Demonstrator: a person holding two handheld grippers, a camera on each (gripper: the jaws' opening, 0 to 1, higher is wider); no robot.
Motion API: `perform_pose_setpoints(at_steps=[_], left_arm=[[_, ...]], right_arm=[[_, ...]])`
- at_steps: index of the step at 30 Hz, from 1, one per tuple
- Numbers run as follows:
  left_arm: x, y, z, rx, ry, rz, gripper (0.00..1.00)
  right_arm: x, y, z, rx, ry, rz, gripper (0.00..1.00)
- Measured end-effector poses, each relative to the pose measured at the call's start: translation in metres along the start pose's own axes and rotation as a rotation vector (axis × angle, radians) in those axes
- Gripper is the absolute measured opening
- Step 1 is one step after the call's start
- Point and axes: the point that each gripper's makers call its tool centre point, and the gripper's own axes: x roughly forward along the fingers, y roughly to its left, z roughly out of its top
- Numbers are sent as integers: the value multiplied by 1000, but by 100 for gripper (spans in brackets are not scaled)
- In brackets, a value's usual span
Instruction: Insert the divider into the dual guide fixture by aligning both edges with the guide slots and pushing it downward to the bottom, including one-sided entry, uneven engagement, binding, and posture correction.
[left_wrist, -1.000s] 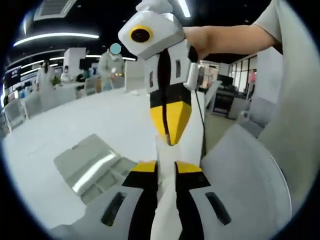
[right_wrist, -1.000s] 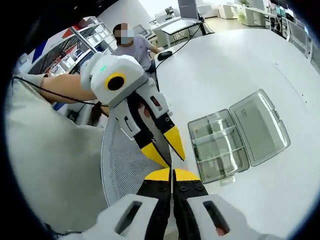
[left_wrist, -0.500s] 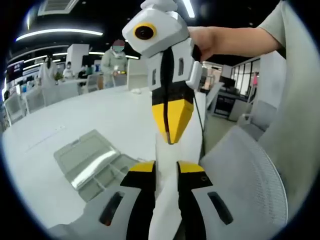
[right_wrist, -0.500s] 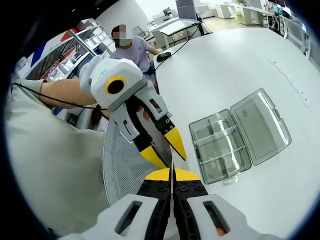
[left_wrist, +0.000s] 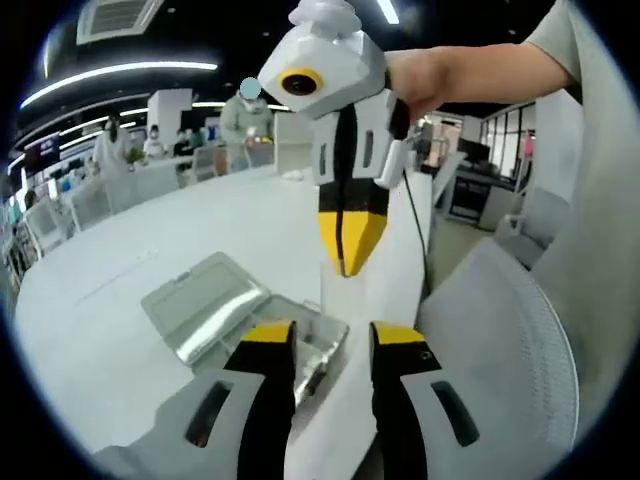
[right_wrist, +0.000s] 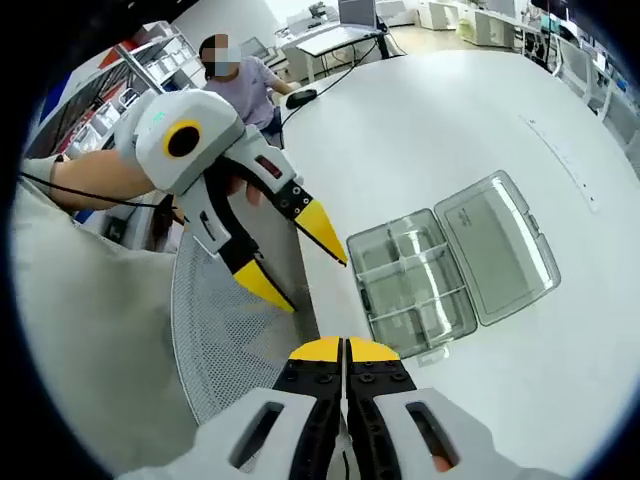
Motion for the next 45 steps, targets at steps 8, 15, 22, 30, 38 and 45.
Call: perform_pose_setpoints(at_steps=[8,15,22,30,38,45], left_arm=[[-2,5,-1,-6,-5,17,26],[1,5,2,-8,-6,15,28],[0,5,1,-10,4,15,28],[-8,10,-5,-15,15,28,28],[-14,17,-10,-24,25,48,27],[-20,24,-13,-37,25,67,27]], right_arm=[[-15,-4,-23,-8,32,-37,0],[-32,1,-32,1,19,-55,0],[-43,11,-21,-14,9,-69,0],[-43,12,-9,-39,11,-86,0],[-45,-1,21,-110,22,-128,0],[-28,-12,32,-149,56,-127,0]])
